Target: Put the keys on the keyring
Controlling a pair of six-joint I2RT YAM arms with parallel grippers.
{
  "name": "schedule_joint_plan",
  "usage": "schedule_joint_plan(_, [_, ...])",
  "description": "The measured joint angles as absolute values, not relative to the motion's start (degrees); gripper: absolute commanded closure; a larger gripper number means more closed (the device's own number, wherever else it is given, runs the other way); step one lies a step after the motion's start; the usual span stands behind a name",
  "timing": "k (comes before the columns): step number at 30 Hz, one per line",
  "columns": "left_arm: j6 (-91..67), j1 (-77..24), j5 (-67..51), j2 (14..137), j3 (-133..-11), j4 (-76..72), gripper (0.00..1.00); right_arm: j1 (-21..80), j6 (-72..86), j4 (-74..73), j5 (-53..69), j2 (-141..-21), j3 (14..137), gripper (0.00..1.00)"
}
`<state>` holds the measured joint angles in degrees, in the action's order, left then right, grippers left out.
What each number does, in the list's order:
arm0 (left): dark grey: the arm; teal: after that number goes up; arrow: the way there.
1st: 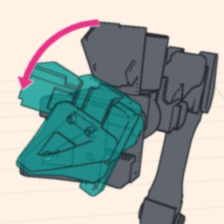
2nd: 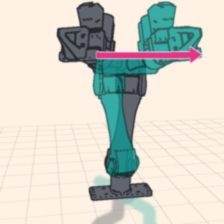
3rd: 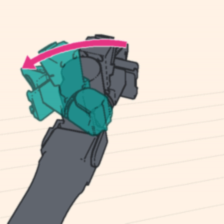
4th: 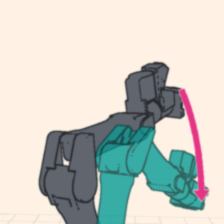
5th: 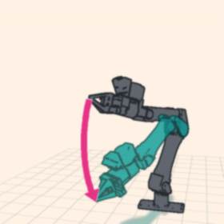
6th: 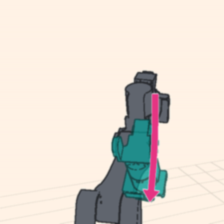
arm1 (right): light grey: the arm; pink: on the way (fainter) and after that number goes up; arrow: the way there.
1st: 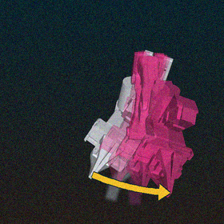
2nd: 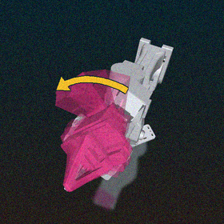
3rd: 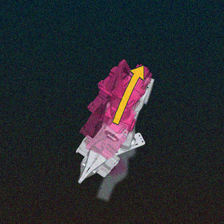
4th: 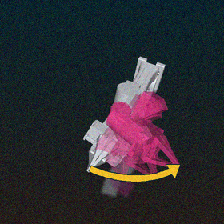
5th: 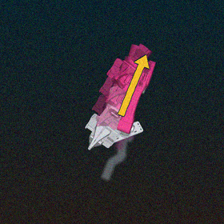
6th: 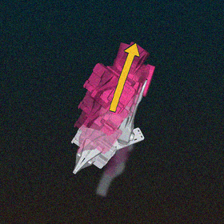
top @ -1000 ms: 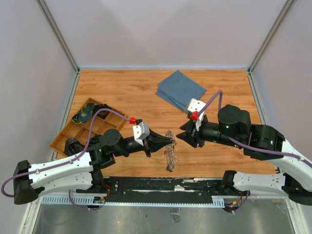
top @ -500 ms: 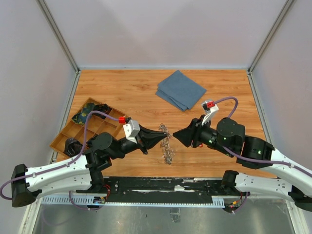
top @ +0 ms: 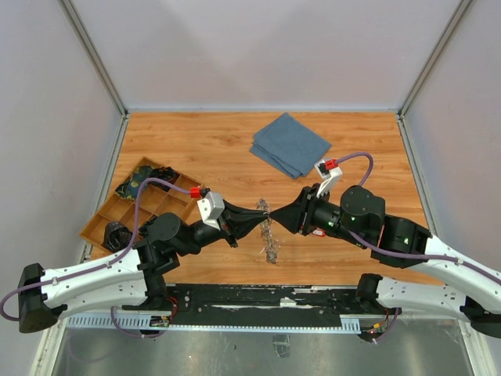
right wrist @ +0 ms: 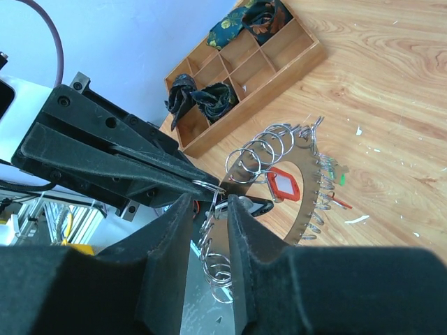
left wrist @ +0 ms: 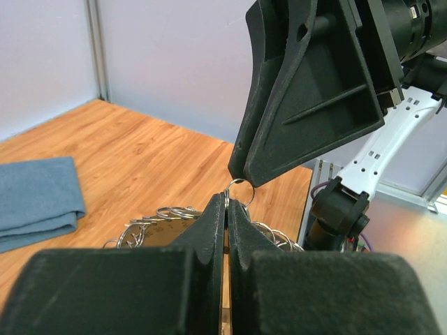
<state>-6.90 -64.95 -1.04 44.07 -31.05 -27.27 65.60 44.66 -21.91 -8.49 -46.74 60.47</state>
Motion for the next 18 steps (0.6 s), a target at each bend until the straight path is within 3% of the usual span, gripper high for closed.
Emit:
schedule_joint_plan(6, [-6.9,-64.9,-1.0,44.0,-31.0,-27.2,0.99,65.6,45.1,-21.9,-7.8,-47.0,60.4,0.87])
schedule_joint_plan(15, [-6.9,-64.9,-1.0,43.5,-31.0,-27.2,0.99,65.6,45.3,-21.7,-7.5,-47.0,60.1,0.83])
schedule_joint_plan(18, [-6.8,-64.9,-1.0,43.5,-31.0,-27.2,1.00,65.6,45.3,-21.7,-7.3,-47.2,59.8,0.91])
